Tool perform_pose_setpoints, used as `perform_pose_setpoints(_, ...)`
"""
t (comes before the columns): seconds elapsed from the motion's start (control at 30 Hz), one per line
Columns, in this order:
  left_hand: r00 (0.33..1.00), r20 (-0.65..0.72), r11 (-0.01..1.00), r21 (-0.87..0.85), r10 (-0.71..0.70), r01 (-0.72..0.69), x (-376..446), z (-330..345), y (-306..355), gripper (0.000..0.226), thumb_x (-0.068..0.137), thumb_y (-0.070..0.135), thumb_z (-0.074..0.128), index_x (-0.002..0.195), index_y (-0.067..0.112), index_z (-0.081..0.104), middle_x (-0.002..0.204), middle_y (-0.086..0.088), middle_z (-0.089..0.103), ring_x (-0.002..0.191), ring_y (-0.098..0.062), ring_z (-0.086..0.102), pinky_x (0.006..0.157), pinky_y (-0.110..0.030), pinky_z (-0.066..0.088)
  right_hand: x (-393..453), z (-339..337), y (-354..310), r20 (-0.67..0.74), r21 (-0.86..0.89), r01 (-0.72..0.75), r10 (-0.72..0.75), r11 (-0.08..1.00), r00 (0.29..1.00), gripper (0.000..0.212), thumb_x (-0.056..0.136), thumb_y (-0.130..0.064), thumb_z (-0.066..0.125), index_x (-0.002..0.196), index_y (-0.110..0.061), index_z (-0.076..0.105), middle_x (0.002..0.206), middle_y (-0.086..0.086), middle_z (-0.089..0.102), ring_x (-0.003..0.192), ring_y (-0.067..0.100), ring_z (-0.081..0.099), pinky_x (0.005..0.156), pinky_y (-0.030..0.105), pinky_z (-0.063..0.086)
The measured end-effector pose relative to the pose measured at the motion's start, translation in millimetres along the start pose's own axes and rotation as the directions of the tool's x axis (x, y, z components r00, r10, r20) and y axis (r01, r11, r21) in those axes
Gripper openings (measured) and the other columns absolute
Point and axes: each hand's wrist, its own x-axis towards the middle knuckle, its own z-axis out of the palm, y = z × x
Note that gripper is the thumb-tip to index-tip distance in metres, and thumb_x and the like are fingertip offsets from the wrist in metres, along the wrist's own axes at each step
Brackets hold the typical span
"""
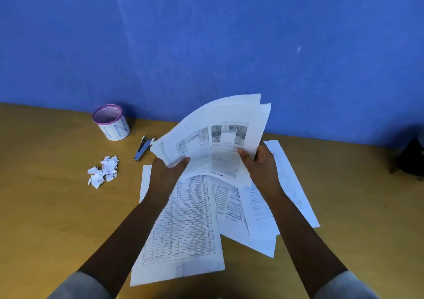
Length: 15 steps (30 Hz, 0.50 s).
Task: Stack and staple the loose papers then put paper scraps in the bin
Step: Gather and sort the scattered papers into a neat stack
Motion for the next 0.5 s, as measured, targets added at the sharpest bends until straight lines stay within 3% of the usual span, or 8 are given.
perform_pose_setpoints(0.07, 0.999, 0.037, 1.0, 0.003, 0.011, -0.011, 1.1, 0.8, -2.6, 0.047, 0.081, 0.006, 0.063, 0.125, 0.013, 0.049, 0.125, -0.001, 0.056, 0.109, -0.013, 0.056, 0.09, -0.028, 0.047, -5.5, -1.2, 5.1, 0.0, -0.025, -0.019, 0.019, 1.0, 1.0, 0.039, 0.088, -0.017, 0.063, 0.125, -0.01, 0.052, 0.111, -0.007, 0.061, 0.097, 0.007, 0.059, 0.076, 0.005, 0.046)
perform_pose_setpoints(0.17, 0.997, 0.061, 0.999, 0.028, -0.044, 0.043, 5.9, 2.0, -12.8, 0.051, 0.082, 0.009, 0.063, 0.13, 0.012, 0.046, 0.131, -0.005, 0.055, 0.115, -0.02, 0.055, 0.09, -0.032, 0.047, -8.1, -1.5, 16.9, 0.008, -0.054, -0.069, 0.069, 0.996, 0.998, 0.05, 0.088, -0.019, 0.062, 0.133, -0.009, 0.045, 0.13, 0.005, 0.058, 0.119, 0.02, 0.055, 0.101, 0.036, 0.045)
perform_pose_setpoints(0.23, 0.995, 0.05, 0.996, 0.023, -0.09, 0.089, 6.8, 4.6, -18.1, 0.047, 0.083, 0.01, 0.062, 0.128, 0.01, 0.048, 0.131, -0.007, 0.055, 0.114, -0.022, 0.055, 0.089, -0.034, 0.047, -8.0, -1.2, 20.8, 0.02, -0.084, -0.091, 0.092, 0.992, 0.996, 0.051, 0.089, -0.019, 0.06, 0.136, -0.009, 0.042, 0.134, 0.009, 0.055, 0.123, 0.024, 0.052, 0.106, 0.043, 0.042)
perform_pose_setpoints(0.33, 0.992, 0.059, 0.994, 0.023, -0.109, 0.107, 6.5, 8.7, -21.6, 0.042, 0.085, 0.01, 0.06, 0.125, 0.015, 0.049, 0.127, -0.002, 0.054, 0.107, -0.018, 0.055, 0.084, -0.029, 0.048, -4.9, -0.2, 23.9, 0.024, -0.103, -0.117, 0.121, 0.988, 0.992, 0.05, 0.09, -0.019, 0.058, 0.136, -0.009, 0.041, 0.135, 0.01, 0.054, 0.124, 0.026, 0.051, 0.106, 0.045, 0.041)
perform_pose_setpoints(0.43, 0.996, 0.026, 0.997, 0.018, -0.081, 0.081, 9.6, 11.3, -21.2, 0.041, 0.086, 0.01, 0.058, 0.126, 0.01, 0.049, 0.122, -0.001, 0.057, 0.107, -0.018, 0.056, 0.087, -0.029, 0.049, -1.4, -0.7, 22.5, 0.025, -0.074, -0.115, 0.117, 0.991, 0.993, 0.048, 0.091, -0.014, 0.057, 0.136, -0.007, 0.041, 0.134, 0.011, 0.054, 0.123, 0.025, 0.052, 0.104, 0.036, 0.041)
perform_pose_setpoints(0.5, 0.998, -0.005, 0.998, 0.017, -0.06, 0.06, 12.1, 10.4, -17.8, 0.032, 0.088, 0.011, 0.056, 0.12, 0.01, 0.053, 0.11, 0.001, 0.062, 0.1, -0.017, 0.059, 0.08, -0.023, 0.05, 1.2, -3.2, 20.8, 0.026, -0.056, -0.098, 0.099, 0.994, 0.995, 0.045, 0.091, -0.014, 0.057, 0.133, -0.007, 0.044, 0.13, 0.009, 0.057, 0.117, 0.021, 0.055, 0.097, 0.031, 0.044)
